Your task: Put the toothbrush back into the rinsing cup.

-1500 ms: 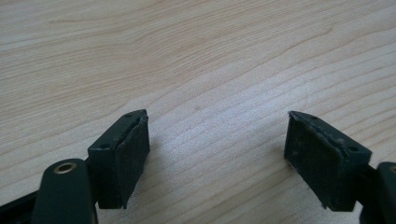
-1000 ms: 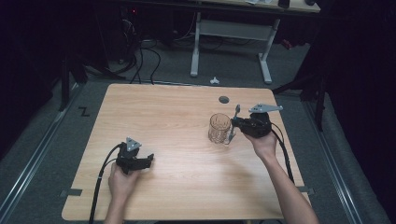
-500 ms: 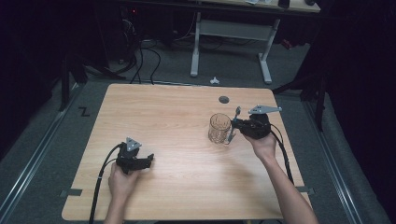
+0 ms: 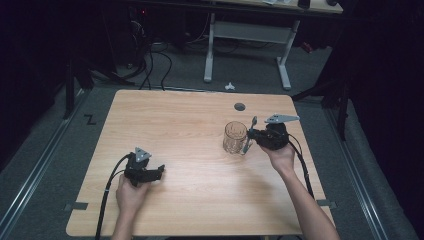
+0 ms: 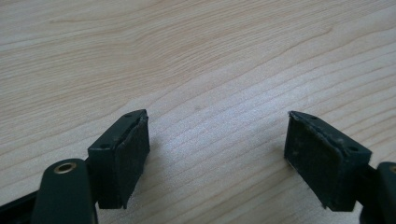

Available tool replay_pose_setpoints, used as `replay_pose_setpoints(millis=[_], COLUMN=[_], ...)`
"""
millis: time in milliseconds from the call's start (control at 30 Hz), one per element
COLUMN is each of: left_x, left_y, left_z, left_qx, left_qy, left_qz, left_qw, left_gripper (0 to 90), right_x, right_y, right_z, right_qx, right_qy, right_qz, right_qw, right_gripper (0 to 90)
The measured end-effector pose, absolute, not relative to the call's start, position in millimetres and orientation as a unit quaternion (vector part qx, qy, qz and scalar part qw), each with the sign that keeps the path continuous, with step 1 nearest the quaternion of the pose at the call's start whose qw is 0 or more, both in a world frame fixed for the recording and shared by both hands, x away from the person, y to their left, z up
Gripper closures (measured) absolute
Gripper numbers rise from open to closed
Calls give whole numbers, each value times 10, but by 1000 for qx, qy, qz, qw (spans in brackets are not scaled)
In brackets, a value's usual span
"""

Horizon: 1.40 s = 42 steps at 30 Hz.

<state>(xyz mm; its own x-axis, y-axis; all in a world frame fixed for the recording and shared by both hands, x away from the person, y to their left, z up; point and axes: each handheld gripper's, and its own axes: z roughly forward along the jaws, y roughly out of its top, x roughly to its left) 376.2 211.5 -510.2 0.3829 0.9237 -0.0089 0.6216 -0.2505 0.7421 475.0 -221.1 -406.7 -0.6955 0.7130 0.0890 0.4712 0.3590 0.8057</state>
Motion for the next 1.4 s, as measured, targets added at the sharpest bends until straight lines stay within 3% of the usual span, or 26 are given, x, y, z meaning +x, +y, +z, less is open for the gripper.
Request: replay_pose_setpoints(millis=[1067, 1400], left_x=[3762, 3762], left_y=[2115, 2115], left_z=[-5102, -5102], left_qx=[759, 759], left_qy=[509, 509], left_qz=[222, 222], left_qw=[340, 340], left_gripper=[227, 227], right_x=[4773, 4768], right_y=[-2164, -2175], right_z=[-4162, -4157], right_qx=[367, 369], right_qy=[819, 821], right_qz=[422, 417], right_qw=[130, 126], right_gripper=[786, 697])
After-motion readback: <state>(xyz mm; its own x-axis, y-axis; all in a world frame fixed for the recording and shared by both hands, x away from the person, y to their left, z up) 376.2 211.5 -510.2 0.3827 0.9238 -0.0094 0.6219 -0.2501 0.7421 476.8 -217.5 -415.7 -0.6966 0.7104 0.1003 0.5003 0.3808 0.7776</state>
